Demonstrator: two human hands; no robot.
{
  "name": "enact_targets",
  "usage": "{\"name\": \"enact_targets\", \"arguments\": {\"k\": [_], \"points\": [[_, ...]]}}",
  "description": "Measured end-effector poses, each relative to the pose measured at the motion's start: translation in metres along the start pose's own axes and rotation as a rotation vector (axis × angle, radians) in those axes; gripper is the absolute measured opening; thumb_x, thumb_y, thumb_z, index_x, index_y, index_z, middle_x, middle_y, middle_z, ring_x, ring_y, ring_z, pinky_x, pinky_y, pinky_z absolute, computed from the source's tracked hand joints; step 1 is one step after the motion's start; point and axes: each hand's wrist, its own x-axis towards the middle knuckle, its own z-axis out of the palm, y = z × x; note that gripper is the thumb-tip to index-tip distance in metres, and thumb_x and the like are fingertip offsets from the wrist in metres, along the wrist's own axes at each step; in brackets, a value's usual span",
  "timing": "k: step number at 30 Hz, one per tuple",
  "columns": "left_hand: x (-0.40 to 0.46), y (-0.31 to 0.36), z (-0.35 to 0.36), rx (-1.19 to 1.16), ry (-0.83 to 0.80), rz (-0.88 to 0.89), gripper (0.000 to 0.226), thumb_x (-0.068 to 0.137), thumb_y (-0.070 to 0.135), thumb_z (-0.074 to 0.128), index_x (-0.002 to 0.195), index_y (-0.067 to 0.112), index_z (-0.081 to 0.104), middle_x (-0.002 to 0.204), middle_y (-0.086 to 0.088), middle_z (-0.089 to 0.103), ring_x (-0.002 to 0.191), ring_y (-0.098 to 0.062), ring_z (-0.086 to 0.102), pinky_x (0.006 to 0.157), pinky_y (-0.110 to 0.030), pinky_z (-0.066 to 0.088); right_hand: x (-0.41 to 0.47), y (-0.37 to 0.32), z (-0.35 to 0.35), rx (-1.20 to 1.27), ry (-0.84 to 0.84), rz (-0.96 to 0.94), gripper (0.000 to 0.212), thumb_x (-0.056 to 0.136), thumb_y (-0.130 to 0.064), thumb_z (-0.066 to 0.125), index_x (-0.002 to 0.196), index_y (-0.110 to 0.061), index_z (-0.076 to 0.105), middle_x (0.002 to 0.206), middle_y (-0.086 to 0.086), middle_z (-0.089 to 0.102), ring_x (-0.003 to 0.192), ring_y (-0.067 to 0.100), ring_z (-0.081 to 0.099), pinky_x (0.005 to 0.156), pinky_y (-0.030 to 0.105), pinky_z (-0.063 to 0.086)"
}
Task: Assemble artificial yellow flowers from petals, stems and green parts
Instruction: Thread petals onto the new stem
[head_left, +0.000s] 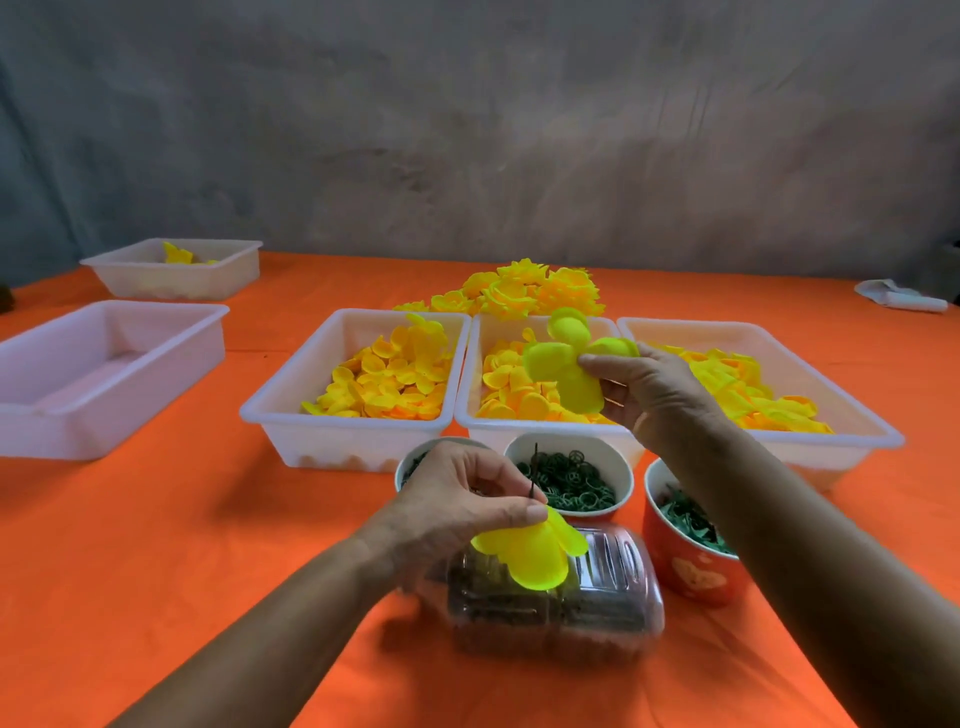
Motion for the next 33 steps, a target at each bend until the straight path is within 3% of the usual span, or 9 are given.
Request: {"name": "enact_targets", "arguments": {"k": [8, 11, 14, 18, 23, 29, 33], "points": [[-0.004, 0.007, -0.007, 0.030, 0.037, -0.079, 0.020, 0.065, 0.002, 0.077, 0.084, 0.006, 0.072, 0.076, -0.004, 0.068, 0.071, -0.007, 0.060, 0.066, -0.016, 0.048, -0.046, -0.013, 0.005, -0.025, -0.148, 0.094, 0.035, 0.055, -0.005, 0.070, 0.089, -0.006, 0.062, 0.075, 0.007, 0.073, 0.065, 0.019, 0.071, 0.056, 0.031, 0.059], [-0.006, 0.013, -0.016, 0.005, 0.063, -0.060, 0.026, 0.064, 0.019, 0.074, 0.088, 0.011, 0.073, 0.080, -0.001, 0.072, 0.074, -0.005, 0.063, 0.067, -0.015, 0.049, -0.056, -0.017, 0.005, -0.067, -0.151, 0.099, 0.045, 0.053, -0.006, 0.070, 0.098, -0.004, 0.063, 0.080, 0.010, 0.073, 0.064, 0.019, 0.071, 0.062, 0.035, 0.059], [0.000, 0.027, -0.023, -0.029, 0.197, -0.048, 0.035, 0.066, 0.044, 0.064, 0.083, 0.014, 0.073, 0.079, 0.001, 0.070, 0.073, -0.008, 0.059, 0.067, -0.019, 0.048, -0.063, -0.022, 0.006, -0.100, -0.157, 0.089, 0.051, 0.052, -0.007, 0.071, 0.101, -0.001, 0.062, 0.085, 0.013, 0.071, 0.065, 0.020, 0.070, 0.068, 0.038, 0.058], [0.011, 0.051, -0.019, -0.030, 0.274, -0.012, 0.045, 0.063, 0.057, 0.060, 0.077, 0.015, 0.072, 0.075, 0.001, 0.069, 0.071, -0.011, 0.060, 0.070, -0.026, 0.047, -0.070, -0.028, 0.013, -0.128, -0.174, 0.080, 0.057, 0.051, -0.007, 0.072, 0.107, 0.000, 0.062, 0.091, 0.016, 0.070, 0.067, 0.022, 0.070, 0.070, 0.039, 0.057], [0.018, 0.069, -0.001, 0.027, 0.210, -0.021, 0.062, 0.055, 0.051, 0.073, 0.093, 0.001, 0.072, 0.100, -0.018, 0.071, 0.102, -0.035, 0.064, 0.099, -0.048, 0.045, -0.078, -0.031, 0.023, -0.145, -0.215, 0.056, 0.050, 0.050, -0.008, 0.072, 0.099, -0.001, 0.064, 0.082, 0.010, 0.072, 0.066, 0.019, 0.069, 0.066, 0.035, 0.058], [0.020, 0.073, -0.002, 0.000, 0.233, -0.061, 0.044, 0.045, 0.031, 0.078, 0.077, 0.002, 0.070, 0.076, -0.012, 0.069, 0.074, -0.023, 0.060, 0.076, -0.036, 0.046, -0.083, -0.033, 0.028, -0.139, -0.246, 0.066, 0.060, 0.050, -0.008, 0.072, 0.107, 0.003, 0.062, 0.085, 0.013, 0.072, 0.066, 0.019, 0.070, 0.065, 0.033, 0.059], [0.018, 0.075, -0.010, -0.035, 0.186, -0.114, 0.037, 0.052, 0.024, 0.075, 0.082, 0.003, 0.071, 0.072, -0.006, 0.070, 0.065, -0.016, 0.064, 0.068, -0.028, 0.051, -0.085, -0.034, 0.031, -0.134, -0.264, 0.075, 0.057, 0.050, -0.009, 0.072, 0.105, 0.000, 0.062, 0.087, 0.012, 0.071, 0.067, 0.020, 0.070, 0.067, 0.036, 0.058]]}}
